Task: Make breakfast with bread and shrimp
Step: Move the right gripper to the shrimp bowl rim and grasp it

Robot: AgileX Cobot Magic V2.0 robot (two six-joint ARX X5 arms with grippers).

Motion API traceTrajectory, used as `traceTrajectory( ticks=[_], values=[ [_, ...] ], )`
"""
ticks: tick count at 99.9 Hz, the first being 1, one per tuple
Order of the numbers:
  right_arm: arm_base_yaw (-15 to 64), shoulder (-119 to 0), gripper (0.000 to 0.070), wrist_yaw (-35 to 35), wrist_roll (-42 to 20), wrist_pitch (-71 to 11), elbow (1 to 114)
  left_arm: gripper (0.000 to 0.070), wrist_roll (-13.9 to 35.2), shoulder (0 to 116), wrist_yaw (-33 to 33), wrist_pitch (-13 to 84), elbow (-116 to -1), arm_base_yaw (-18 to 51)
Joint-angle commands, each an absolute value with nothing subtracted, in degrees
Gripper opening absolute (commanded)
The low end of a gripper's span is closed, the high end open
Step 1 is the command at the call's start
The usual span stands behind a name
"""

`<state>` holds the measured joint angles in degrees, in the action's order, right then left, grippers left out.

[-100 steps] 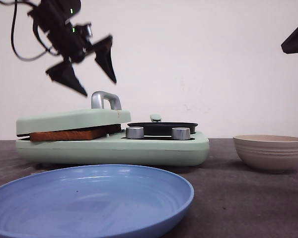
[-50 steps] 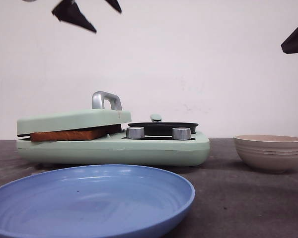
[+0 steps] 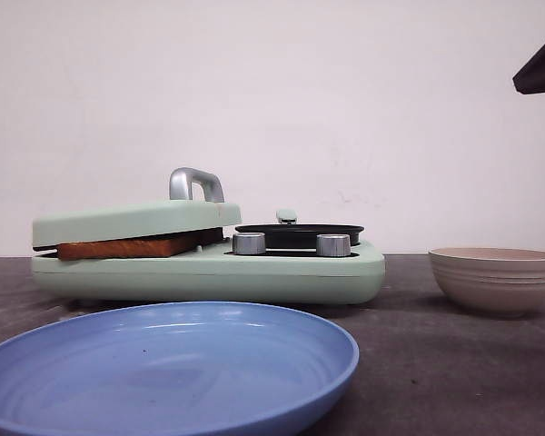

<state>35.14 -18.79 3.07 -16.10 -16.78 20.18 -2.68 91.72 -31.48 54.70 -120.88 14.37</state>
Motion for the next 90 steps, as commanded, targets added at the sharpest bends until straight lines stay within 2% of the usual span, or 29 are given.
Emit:
traceTrajectory(
  ticks=[1,21,38,49,72,85,90],
  values=[
    [35.2,-19.0,0.0,2.4,-17.6,-15.8,20.9,0.0509,-4.3,90.2,-32.1,54.4,-120.6,14.5],
    [32.9,-19.0,0.0001,1.0,-19.1,-15.9,22.2,0.0508,-4.2,79.9,-32.4,49.8,-106.8,14.5],
    [28.6,-19.8,0.0009,1.0,-19.1,-17.2,24.4,0.0498,1.0,66.0,-31.8,37.9,-86.8,13.7],
    [25.1,-22.6,0.0101,1.9,-18.9,-18.5,26.6,0.0498,2.7,57.6,-30.7,33.6,-76.3,13.5],
    [16.6,-36.7,0.012,8.5,-19.0,-18.9,32.4,0.0498,4.1,44.1,-29.1,33.4,-61.3,13.5],
    [10.3,-47.4,0.0207,13.5,-18.5,-20.4,37.3,0.0498,4.6,36.6,-27.2,33.4,-54.3,13.5],
    [7.7,-51.7,0.021,15.6,-18.5,-21.3,39.6,0.0498,5.7,34.0,-26.3,33.4,-52.0,13.5]
  ],
)
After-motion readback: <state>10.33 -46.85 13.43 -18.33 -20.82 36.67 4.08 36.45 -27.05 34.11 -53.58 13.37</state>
